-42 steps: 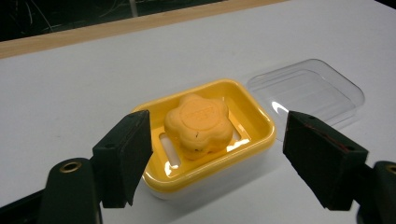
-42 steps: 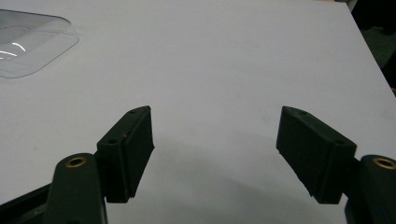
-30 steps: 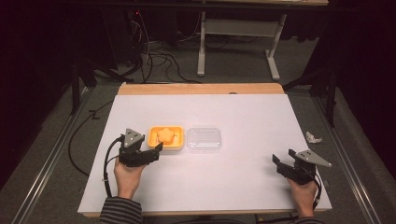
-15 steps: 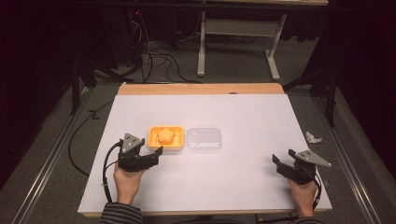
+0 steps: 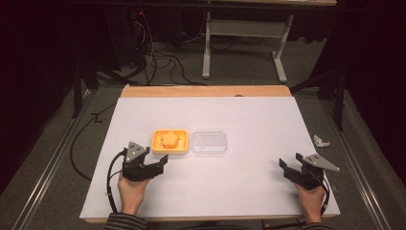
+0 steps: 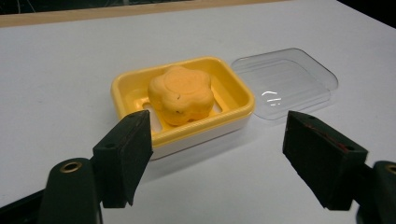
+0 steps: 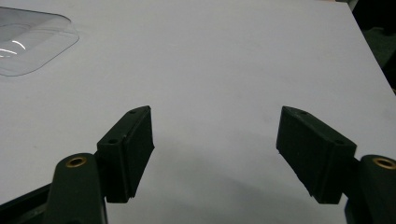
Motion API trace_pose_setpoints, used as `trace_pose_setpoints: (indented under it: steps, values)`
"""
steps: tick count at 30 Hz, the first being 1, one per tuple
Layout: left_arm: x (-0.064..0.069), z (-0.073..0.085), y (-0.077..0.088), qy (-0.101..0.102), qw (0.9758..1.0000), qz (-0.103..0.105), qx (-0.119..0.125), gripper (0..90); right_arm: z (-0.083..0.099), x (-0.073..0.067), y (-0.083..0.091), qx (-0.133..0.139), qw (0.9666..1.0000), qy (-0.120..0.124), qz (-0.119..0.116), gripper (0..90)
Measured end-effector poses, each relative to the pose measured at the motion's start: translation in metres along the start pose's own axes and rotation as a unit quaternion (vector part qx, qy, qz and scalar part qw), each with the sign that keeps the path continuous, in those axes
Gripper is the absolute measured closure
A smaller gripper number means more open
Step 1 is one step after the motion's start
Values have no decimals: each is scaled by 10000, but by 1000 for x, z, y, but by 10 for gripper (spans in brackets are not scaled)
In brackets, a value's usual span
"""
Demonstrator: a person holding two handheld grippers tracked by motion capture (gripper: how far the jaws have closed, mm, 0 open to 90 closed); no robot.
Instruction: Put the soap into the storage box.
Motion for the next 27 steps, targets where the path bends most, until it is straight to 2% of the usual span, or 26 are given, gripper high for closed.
trace_pose_setpoints:
  steps: [27]
  values:
    - [10,22,-11,13,9998,54,-166,244,0,0,0,-10,10000,19,-1,277]
Point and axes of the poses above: each handheld gripper's, and its own axes: y roughly backward along the jaws, z roughly out of its underside, x roughly to its right, the point moved 9 cm from there along -y, roughly forward along the jaws, and after that the axes turned 4 degrees about x, right-handed, at the moved point
